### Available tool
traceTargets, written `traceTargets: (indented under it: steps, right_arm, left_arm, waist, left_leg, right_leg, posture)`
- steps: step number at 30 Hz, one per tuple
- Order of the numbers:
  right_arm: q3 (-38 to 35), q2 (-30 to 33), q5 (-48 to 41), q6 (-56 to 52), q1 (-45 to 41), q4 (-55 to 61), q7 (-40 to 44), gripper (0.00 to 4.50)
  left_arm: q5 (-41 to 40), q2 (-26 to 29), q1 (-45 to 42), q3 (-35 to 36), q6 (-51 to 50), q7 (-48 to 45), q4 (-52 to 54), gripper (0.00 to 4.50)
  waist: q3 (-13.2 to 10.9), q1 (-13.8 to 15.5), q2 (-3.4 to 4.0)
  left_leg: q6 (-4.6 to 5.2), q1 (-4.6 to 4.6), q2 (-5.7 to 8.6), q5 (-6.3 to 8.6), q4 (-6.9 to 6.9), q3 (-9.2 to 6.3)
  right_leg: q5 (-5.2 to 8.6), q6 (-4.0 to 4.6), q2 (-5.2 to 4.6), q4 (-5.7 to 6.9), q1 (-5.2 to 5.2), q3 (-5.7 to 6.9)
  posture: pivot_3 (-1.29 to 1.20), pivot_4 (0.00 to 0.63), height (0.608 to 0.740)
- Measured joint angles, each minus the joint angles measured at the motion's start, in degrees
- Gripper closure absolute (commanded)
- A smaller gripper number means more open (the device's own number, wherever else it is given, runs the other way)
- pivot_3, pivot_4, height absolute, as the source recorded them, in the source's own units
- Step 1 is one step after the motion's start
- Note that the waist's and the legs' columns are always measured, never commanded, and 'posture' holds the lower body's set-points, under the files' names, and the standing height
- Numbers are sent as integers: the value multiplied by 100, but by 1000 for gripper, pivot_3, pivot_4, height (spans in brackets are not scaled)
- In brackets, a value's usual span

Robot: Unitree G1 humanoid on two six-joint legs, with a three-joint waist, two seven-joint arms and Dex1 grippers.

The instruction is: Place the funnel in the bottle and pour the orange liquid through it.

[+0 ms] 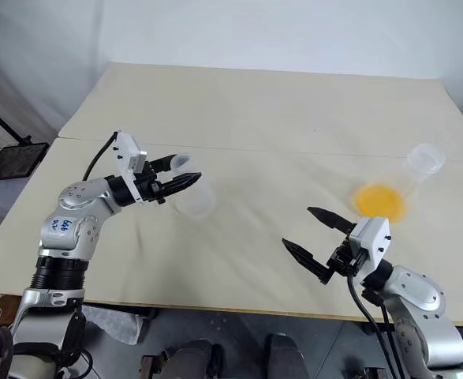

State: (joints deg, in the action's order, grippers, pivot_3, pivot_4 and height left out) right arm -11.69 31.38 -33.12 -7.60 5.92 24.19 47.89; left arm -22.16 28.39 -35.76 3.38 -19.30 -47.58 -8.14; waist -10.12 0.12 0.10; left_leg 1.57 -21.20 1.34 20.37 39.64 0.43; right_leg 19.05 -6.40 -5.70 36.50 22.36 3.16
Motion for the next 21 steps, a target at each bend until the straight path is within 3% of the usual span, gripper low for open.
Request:
traceTargets:
  steps: [11, 21]
  right_arm:
    - [-255, -15, 41, 22, 330, 139, -250, 0]
    - [-1471, -112, -21, 36, 1904, 906, -498, 0]
  left_arm:
    - [34, -109, -346, -159, 81, -489, -412, 2078]
    - [332, -1383, -1351, -1274, 634, -1296, -1127, 2078]
  waist:
    - [0, 84, 0]
    - [0, 143, -1]
  left_leg:
    - [1, -4, 7, 0, 6, 0]
    - [15, -9, 16, 8, 17, 6]
  right_leg:
    - [0, 0, 1, 1, -1, 1]
    - [-1, -5, 20, 1, -3, 1]
  posture:
    - [0, 150, 740]
    - [0, 150, 740]
